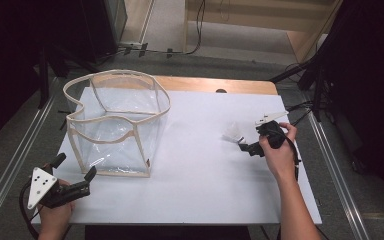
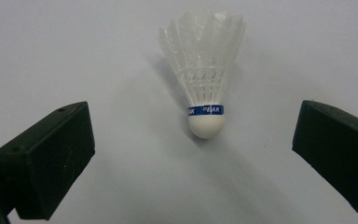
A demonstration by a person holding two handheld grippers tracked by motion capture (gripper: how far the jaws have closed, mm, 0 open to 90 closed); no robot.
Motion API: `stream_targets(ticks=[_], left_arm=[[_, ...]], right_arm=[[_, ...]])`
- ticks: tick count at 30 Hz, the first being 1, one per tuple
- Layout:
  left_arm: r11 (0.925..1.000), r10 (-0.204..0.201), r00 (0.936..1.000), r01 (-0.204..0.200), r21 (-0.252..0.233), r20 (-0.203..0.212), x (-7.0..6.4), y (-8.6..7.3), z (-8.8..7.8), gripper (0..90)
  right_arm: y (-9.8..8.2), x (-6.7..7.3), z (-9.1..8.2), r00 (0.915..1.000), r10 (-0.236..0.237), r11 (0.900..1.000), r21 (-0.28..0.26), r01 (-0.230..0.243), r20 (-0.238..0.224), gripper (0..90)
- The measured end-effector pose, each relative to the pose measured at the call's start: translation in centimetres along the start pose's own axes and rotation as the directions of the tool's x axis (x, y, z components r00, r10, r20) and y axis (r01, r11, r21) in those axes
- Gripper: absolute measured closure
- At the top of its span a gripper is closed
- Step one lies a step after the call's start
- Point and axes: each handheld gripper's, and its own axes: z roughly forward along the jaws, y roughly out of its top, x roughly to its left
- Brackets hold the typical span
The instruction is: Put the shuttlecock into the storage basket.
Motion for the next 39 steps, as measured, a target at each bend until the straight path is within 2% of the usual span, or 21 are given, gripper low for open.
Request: stream_targets(ticks=[2,4,6,8,10,12,14,16,20,27,31,33,36,39], left_arm=[[1.0000,0.000,1.0000,0.000,0.000,0.000,0.0,0.0,0.0,0.0],[1.0000,0.001,1.0000,-0.001,0.000,0.001,0.0,0.0,0.0,0.0],[1.0000,0.001,1.0000,-0.001,0.000,0.000,0.0,0.0,0.0,0.0],[1.0000,0.000,1.0000,0.000,0.000,0.000,0.0,0.0,0.0,0.0],[1.0000,0.001,1.0000,-0.001,0.000,0.000,0.0,0.0,0.0,0.0],[1.0000,0.002,1.0000,-0.002,0.000,-0.001,0.0,0.0,0.0,0.0],[1.0000,0.001,1.0000,-0.001,0.000,-0.001,0.0,0.0,0.0,0.0],[1.0000,0.002,1.0000,-0.002,-0.001,-0.001,0.0,0.0,0.0,0.0],[1.0000,0.007,1.0000,-0.007,0.000,-0.002,0.0,0.0,0.0,0.0],[0.9999,0.014,0.9999,-0.014,0.003,-0.006,-0.1,0.0,0.1,0.0],[0.9998,0.020,0.9998,-0.020,0.004,-0.005,-0.1,0.0,0.1,0.0],[0.9998,0.022,0.9998,-0.021,0.004,-0.005,-0.1,0.0,0.1,0.0],[0.9997,0.023,0.9997,-0.023,0.004,-0.006,-0.1,0.0,0.1,0.0],[0.9997,0.023,0.9997,-0.023,0.003,-0.004,-0.1,0.0,0.1,0.0]], right_arm=[[0.1,-0.1,0.2,1.0000,-0.008,1.000,0.017,0.008,-0.006,0.0],[0.2,0.0,0.5,1.0000,-0.005,0.999,0.036,0.005,0.007,0.0],[0.4,-0.1,0.9,0.9999,0.008,0.998,0.055,-0.007,-0.010,0.0],[0.6,0.0,1.4,0.9999,0.001,0.997,0.083,0.000,-0.012,0.0],[0.8,0.2,2.0,1.0000,0.001,0.995,0.104,-0.001,-0.006,6.9],[1.0,0.2,2.5,1.0000,-0.004,0.993,0.119,0.003,0.008,10.5],[1.1,0.2,2.9,1.0000,0.002,0.991,0.132,-0.001,-0.002,11.7],[1.2,0.2,3.3,0.9999,-0.001,0.988,0.155,-0.002,0.015,17.5],[1.3,0.0,3.7,0.9996,0.017,0.987,0.159,-0.020,0.024,31.2],[1.3,0.0,4.5,0.9997,0.008,0.982,0.189,-0.012,0.022,47.2],[1.4,0.0,5.0,0.9990,-0.009,0.979,0.203,0.000,0.043,53.6],[1.4,-0.1,5.1,0.9991,-0.010,0.981,0.192,0.002,0.041,54.8],[1.4,0.0,5.1,0.9995,-0.009,0.982,0.187,0.003,0.031,62.1],[1.4,0.0,5.1,0.9995,-0.010,0.982,0.187,0.005,0.028,62.7]])
